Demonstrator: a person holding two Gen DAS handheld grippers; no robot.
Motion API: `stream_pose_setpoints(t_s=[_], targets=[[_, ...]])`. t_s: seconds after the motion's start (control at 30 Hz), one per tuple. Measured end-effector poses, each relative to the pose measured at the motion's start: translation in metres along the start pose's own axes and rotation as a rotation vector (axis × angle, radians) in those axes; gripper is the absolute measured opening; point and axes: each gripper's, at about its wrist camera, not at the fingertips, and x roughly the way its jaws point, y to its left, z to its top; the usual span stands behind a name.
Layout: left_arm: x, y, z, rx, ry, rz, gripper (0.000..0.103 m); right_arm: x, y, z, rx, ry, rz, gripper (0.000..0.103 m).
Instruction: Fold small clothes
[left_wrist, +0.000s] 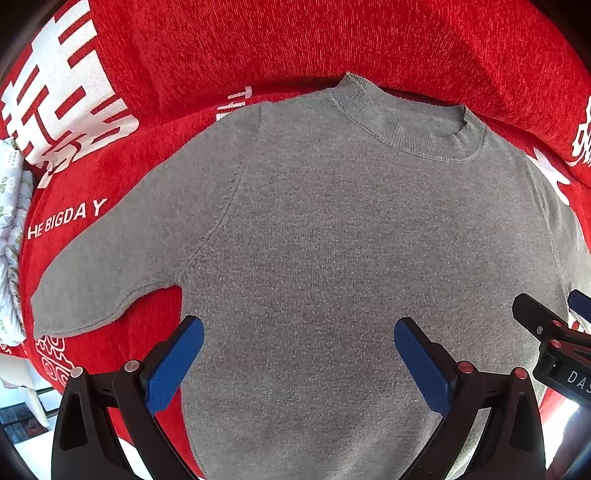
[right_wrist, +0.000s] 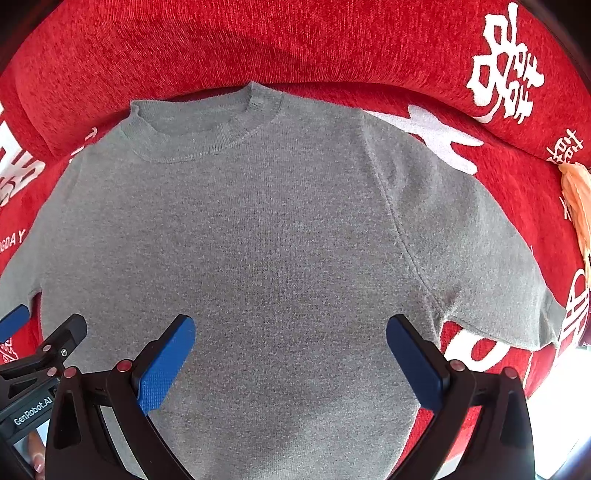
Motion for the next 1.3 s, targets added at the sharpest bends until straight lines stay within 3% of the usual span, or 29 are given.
stream_pose_setpoints(t_s=[0.33, 0.5, 0.63, 0.77, 0.87, 1.03, 1.13, 1.23, 1.3], targets=[[0.007, 0.011, 0.006, -0.010, -0.004, 0.003, 0.103, 0.000, 0.007, 0.000, -0.001, 0.016, -0.016, 0.103], [0.009, 0.016, 0.007, -0.021, 0.006, -0.034, 0.103, -0.003, 0.014, 0.000, -0.003, 0.008, -0.047, 0.103], [0.010, 0.021, 0.006, -0.030, 0.001, -0.055, 0.103, -0.006, 0.021, 0.000, -0.011, -0.010, -0.035, 0.103], [0.011, 0.035, 0.003, -0.059, -0.003, -0.096, 0.103, -0.013, 0.037, -0.005, -0.064, -0.052, 0.034, 0.103], [0.012, 0.064, -0.003, -0.128, -0.028, -0.172, 0.103, -0.017, 0.058, -0.011, -0.106, -0.074, 0.051, 0.103], [0.026, 0.144, -0.020, -0.312, -0.051, -0.232, 0.103, -0.015, 0.090, -0.024, -0.152, -0.031, 0.140, 0.103], [0.046, 0.192, -0.032, -0.434, -0.051, -0.262, 0.103, -0.005, 0.114, -0.029, -0.186, -0.010, 0.113, 0.103], [0.075, 0.238, -0.039, -0.584, -0.043, -0.395, 0.103, -0.001, 0.136, -0.039, -0.226, 0.018, 0.140, 0.103], [0.087, 0.247, -0.040, -0.646, -0.029, -0.455, 0.103, 0.002, 0.149, -0.044, -0.249, 0.025, 0.143, 0.103]])
